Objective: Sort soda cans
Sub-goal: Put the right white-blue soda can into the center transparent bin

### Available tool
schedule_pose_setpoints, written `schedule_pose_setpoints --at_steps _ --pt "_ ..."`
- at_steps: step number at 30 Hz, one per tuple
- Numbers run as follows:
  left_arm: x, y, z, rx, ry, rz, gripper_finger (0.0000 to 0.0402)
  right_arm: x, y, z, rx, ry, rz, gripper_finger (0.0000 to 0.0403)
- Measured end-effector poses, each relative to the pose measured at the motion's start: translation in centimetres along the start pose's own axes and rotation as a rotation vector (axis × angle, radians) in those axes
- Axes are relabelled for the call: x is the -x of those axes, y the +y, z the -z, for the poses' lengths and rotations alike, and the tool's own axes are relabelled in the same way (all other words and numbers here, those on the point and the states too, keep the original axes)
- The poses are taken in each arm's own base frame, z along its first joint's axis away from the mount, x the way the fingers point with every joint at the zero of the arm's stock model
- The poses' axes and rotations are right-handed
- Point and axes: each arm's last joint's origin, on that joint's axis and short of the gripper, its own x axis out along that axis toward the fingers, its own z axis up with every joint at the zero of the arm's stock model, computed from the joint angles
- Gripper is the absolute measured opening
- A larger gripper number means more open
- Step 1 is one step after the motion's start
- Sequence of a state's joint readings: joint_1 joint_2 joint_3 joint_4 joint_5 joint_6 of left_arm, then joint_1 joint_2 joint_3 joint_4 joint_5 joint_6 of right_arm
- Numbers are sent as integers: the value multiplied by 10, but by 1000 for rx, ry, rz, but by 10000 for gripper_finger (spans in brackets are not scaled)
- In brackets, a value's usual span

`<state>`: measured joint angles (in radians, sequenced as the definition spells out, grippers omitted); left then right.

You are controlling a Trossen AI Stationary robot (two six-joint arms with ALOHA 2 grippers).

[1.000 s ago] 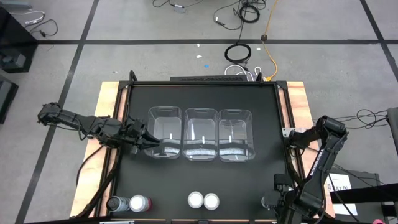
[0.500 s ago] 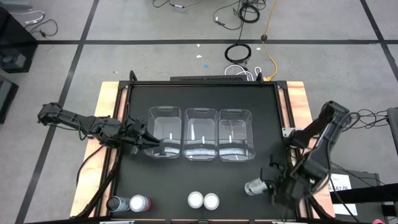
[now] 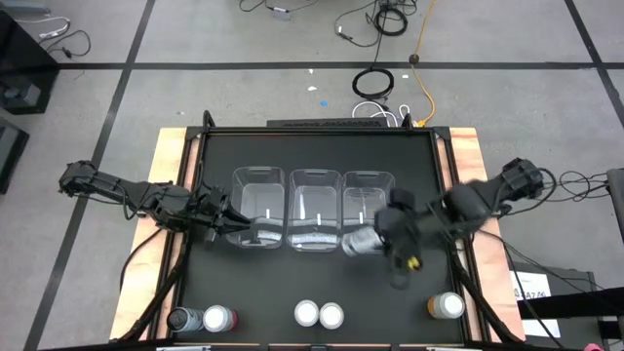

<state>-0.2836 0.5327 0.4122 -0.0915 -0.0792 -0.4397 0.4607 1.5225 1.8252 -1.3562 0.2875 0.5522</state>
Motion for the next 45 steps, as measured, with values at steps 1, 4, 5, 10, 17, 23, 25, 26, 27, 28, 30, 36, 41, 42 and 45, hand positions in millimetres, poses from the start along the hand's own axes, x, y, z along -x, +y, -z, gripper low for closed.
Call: schedule_pose_setpoints --at_steps 1,4,5,10,17,23,25,26,27,28,30,36,41,42,45 --pt "0 0 0 0 0 0 80 0 -6 -9 6 -1 12 245" --pt "0 0 0 0 2 -1 80 -6 -25 -32 11 5 26 245" --pt "0 0 0 -1 3 -1 80 -9 -31 -40 8 6 28 245" --pt "0 1 1 -2 13 -6 80 -40 -61 -71 25 88 40 245" --pt "0 1 3 -3 29 -13 80 -97 -98 -99 35 208 70 245" --pt "0 1 3 -3 28 -13 80 -140 -128 -105 -35 298 113 246" --pt "0 1 3 -3 29 -13 80 -148 -138 -106 -56 317 124 246" --pt "0 1 3 -4 29 -13 80 -153 -142 -106 -65 327 129 246" --pt "0 1 3 -4 28 -13 80 -157 -146 -106 -79 337 134 246" --pt "0 1 3 -4 28 -13 80 -162 -151 -106 -93 346 138 246" --pt "0 1 3 -4 28 -13 80 -172 -158 -106 -110 367 146 246" --pt "0 1 3 -8 29 -13 80 -201 -175 -103 -140 426 159 246" --pt "0 1 3 -13 29 -13 80 -219 -181 -104 -168 432 107 246" --pt "0 1 3 -13 29 -13 80 -220 -181 -103 -168 434 107 247" --pt "0 1 3 -13 29 -13 80 -223 -181 -103 -177 444 94 248"
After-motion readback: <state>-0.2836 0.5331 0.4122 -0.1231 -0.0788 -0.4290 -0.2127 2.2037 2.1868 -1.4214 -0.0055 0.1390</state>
